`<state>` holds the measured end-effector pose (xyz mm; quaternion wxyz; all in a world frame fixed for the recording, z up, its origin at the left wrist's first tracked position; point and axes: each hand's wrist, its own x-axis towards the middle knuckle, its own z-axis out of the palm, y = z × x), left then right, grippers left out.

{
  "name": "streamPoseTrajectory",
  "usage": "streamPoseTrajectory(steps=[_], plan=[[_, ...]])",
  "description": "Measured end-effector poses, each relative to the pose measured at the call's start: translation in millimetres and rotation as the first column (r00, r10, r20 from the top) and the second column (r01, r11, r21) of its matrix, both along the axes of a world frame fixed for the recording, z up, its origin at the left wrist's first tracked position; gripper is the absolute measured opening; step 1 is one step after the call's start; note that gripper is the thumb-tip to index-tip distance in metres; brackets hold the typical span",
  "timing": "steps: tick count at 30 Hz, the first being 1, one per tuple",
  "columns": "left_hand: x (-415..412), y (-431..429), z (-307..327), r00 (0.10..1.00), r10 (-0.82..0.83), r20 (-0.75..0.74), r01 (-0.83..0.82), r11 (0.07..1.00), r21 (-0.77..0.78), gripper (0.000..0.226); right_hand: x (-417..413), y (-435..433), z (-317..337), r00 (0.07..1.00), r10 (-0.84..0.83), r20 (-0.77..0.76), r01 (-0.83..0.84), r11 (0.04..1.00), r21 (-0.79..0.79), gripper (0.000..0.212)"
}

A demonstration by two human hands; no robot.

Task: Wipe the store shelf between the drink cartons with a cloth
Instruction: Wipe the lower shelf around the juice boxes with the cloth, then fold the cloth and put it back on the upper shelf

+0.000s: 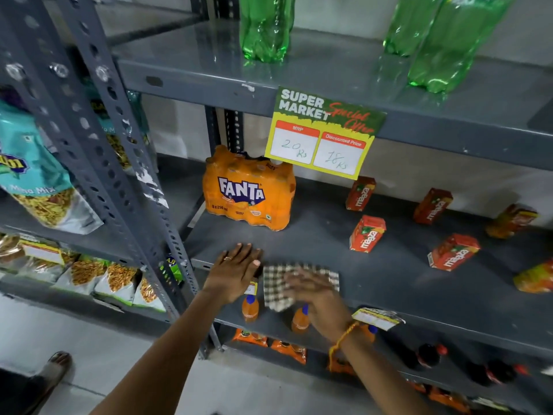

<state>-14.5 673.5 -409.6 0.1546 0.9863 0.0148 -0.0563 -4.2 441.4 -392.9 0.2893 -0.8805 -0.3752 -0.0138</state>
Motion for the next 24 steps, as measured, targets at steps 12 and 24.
streamPoseTrajectory(steps=[12,24], plan=[[37,-27,27,0.979,0.172,0.108,-0.162,0.982,-0.094,0.042,57,4,25,0.725,-0.68,-0.11,0.651,0.729,-0.211,0.057],[49,-40,45,0.981,0.189,0.035,-0.165,0.922,-0.351,0.028,54,22,17,0.556,-0.739,-0.38,0.753,0.642,-0.148,0.034]])
